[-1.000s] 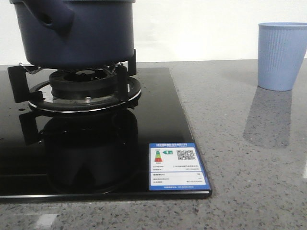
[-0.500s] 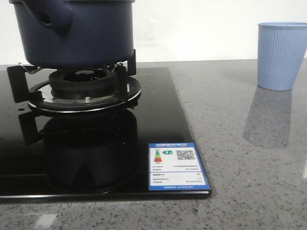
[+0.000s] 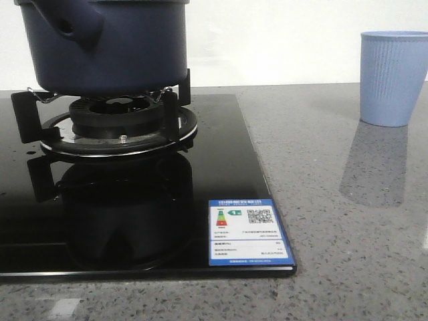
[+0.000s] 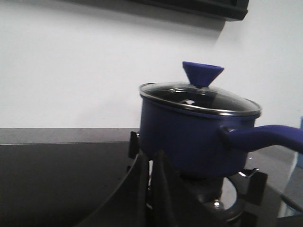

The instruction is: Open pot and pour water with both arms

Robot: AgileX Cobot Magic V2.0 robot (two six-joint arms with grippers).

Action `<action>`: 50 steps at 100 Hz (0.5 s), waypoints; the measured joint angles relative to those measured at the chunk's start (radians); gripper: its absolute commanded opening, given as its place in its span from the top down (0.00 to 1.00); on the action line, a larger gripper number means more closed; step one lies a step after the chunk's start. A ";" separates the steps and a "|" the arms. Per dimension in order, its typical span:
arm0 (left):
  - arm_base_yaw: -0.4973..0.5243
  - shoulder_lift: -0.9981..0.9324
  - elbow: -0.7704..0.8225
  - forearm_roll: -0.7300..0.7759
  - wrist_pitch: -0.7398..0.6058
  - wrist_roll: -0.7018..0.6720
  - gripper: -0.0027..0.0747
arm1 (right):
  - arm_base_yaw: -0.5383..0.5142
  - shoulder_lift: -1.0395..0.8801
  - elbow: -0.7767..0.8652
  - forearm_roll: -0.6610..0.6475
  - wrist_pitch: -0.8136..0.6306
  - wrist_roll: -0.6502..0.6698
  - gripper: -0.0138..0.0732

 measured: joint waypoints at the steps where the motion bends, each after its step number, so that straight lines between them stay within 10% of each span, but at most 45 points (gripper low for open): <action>1: 0.012 -0.003 0.000 0.004 0.006 -0.006 0.99 | 0.000 0.000 0.000 0.000 0.000 0.000 0.92; 50: 0.336 -0.169 0.111 0.216 0.226 -0.226 0.99 | 0.000 0.000 0.000 0.002 0.000 0.000 0.92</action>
